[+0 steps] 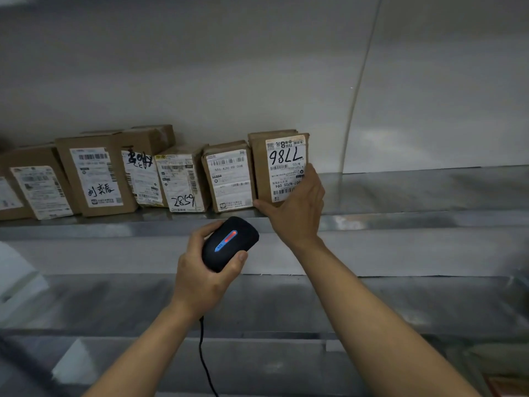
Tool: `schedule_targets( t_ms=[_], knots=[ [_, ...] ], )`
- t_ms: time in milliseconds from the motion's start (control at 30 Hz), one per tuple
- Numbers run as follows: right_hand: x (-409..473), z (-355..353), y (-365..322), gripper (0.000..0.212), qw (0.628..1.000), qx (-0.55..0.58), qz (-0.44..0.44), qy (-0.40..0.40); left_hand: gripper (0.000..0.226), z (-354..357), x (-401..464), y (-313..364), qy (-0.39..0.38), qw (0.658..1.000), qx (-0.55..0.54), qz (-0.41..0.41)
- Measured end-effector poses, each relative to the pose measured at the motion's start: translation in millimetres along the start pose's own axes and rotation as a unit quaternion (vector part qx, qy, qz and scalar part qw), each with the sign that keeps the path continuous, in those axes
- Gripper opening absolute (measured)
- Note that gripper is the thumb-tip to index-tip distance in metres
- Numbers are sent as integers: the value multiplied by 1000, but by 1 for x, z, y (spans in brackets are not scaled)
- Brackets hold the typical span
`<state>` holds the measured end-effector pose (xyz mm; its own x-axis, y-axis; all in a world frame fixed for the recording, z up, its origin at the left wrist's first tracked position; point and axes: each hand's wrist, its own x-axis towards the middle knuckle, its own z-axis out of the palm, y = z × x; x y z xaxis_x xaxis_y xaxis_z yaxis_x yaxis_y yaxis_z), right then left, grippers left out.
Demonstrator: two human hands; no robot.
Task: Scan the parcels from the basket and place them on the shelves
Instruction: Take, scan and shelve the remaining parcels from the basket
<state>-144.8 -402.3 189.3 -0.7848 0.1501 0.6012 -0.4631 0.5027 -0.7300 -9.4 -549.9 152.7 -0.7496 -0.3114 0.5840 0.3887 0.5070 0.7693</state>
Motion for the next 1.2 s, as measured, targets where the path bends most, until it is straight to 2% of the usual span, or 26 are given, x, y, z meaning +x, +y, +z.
schedule_targets(
  t_ms=[200, 400, 533, 867, 1067, 1200],
  knots=[
    [-8, -14, 6, 115, 1000, -7, -14, -9, 68, 13, 3, -8, -15, 1000, -19, -1],
    [-40, -50, 9, 74, 1000, -14, 17, -16, 72, 23, 4, -17, -71, 995, -71, 18],
    [-67, -77, 11, 62, 997, -52, 52, 10, 72, 31, 1, -23, -117, 986, -116, 20],
    [-149, -171, 19, 53, 967, -131, 168, 142, 58, 108, -37, -5, -276, 945, -175, -2],
    [-206, -256, 41, 48, 915, -114, 267, 281, 60, 173, -87, 38, -343, 915, -214, 14],
    [-252, -307, 51, 46, 879, -122, 311, 340, 64, 213, -125, 75, -400, 887, -228, 37]
  ],
)
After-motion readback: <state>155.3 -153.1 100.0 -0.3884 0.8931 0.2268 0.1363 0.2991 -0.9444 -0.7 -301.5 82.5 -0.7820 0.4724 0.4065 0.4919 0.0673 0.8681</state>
